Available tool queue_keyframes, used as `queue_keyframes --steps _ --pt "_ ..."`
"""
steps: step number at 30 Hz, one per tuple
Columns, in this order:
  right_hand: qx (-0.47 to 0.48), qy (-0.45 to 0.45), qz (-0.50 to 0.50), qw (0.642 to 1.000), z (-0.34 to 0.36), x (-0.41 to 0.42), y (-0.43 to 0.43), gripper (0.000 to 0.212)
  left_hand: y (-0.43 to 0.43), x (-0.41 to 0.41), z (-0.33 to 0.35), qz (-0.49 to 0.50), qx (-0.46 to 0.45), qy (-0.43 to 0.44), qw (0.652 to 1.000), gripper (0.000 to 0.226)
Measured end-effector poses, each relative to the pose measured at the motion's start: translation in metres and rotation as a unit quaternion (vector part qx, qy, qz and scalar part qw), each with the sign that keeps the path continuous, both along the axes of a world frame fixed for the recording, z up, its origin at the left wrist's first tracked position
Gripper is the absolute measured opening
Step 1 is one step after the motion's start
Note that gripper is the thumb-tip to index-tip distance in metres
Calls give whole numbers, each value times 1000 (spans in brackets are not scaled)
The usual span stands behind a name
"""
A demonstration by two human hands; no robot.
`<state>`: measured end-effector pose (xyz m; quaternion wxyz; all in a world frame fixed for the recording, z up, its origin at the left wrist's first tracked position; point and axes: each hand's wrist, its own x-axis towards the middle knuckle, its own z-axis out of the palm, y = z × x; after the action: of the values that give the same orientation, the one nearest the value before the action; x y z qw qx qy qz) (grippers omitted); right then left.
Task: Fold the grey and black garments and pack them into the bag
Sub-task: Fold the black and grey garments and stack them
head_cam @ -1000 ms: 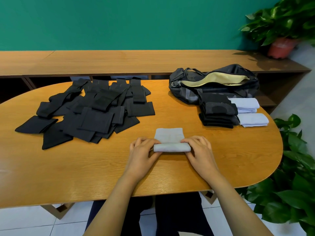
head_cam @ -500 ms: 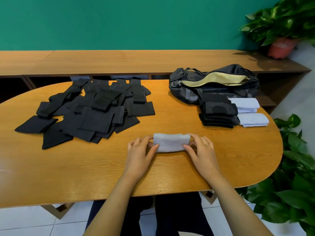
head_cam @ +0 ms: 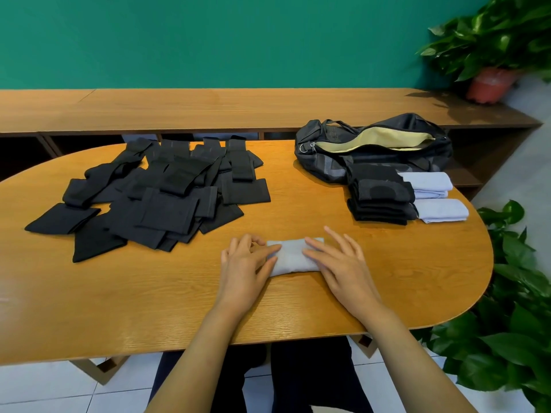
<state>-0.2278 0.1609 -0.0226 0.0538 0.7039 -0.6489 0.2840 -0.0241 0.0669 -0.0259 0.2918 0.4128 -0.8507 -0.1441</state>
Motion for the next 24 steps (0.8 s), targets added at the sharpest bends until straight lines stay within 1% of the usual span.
queue_keyframes --steps 2,5,7,9,12,15,17,19,21,23,24 --pt "38 -2 -19 999 1 3 -1 42 1 -1 1 9 5 -19 1000 28" --pt "55 -12 -38 998 -1 4 -3 63 3 -2 5 40 22 -25 999 41" --pt "56 -33 -47 997 -2 2 -3 71 4 -3 8 81 46 1 996 48" --pt "56 -35 -48 997 -3 2 -3 74 5 -3 10 111 70 28 991 49" --pt "42 -5 -37 998 0 6 0 73 6 -4 11 105 82 22 991 47" --pt "55 19 -13 998 4 6 2 64 7 -8 13 51 87 6 995 48" --pt "59 28 3 998 6 5 4 58 10 -16 14 13 124 16 992 50" --pt "61 32 10 998 6 5 5 55 14 -26 14 -23 179 51 982 54" --pt "55 21 11 998 6 5 7 54 21 -37 16 -57 218 114 967 57" --pt "32 1 15 999 7 5 8 48 27 -42 22 -59 238 186 951 56" --pt "14 -11 16 1000 8 5 9 43 28 -43 25 -43 245 223 943 57"
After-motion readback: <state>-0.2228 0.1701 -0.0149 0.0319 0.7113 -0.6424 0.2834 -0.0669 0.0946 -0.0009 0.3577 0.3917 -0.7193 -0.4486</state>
